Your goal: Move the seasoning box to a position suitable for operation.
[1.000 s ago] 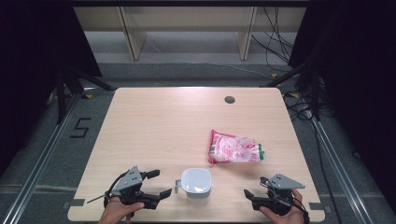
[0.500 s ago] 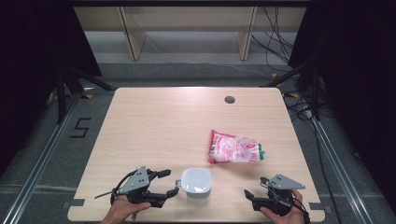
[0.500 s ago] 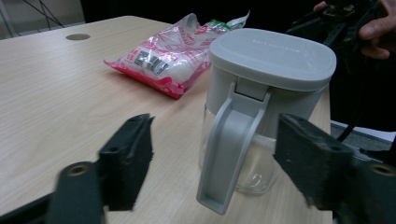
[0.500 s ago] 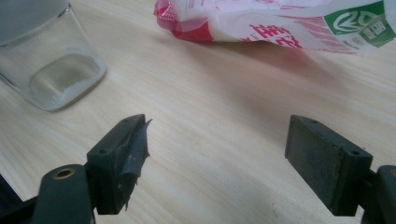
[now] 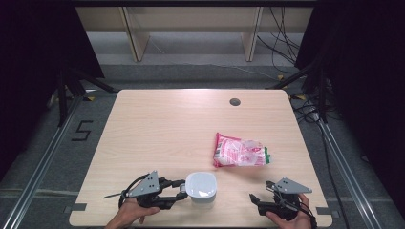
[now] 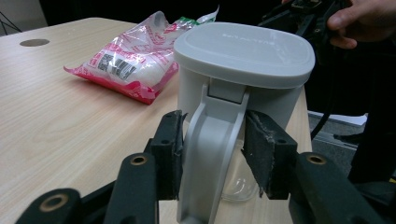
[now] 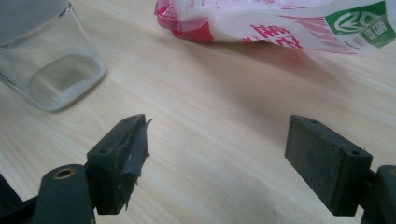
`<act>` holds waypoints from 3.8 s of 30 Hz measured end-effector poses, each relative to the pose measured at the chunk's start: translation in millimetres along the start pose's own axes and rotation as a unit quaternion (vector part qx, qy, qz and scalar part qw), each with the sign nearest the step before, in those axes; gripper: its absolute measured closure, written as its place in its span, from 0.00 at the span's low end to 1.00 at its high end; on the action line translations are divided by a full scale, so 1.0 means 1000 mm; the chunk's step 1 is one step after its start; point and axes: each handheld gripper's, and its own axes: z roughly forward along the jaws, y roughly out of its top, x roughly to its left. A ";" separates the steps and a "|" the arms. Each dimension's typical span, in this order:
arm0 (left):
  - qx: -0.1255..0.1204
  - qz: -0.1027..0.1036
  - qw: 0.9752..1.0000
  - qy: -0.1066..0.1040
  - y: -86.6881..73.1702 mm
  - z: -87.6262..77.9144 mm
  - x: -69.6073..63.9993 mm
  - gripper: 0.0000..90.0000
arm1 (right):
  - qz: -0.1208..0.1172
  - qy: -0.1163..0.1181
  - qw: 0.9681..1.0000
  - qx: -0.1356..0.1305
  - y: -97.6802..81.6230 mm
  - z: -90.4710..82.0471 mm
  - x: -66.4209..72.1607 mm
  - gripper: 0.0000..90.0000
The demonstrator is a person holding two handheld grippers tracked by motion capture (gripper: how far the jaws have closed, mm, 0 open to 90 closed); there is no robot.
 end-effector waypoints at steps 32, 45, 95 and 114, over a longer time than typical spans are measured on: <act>-0.010 0.024 1.000 0.000 0.003 0.015 -0.012 0.76 | 0.021 0.006 1.000 0.001 -0.001 0.001 0.002 0.25; -0.007 0.024 0.999 0.041 0.002 0.006 0.000 0.76 | 0.005 0.001 1.000 -0.005 -0.001 0.001 0.000 0.25; 0.001 -0.038 0.989 0.146 0.003 0.008 0.057 0.72 | 0.008 -0.004 1.000 0.010 -0.002 0.004 0.002 0.25; -0.007 -0.062 0.984 0.166 0.002 0.013 0.064 0.72 | 0.006 -0.003 1.000 0.017 -0.002 0.002 0.002 0.26</act>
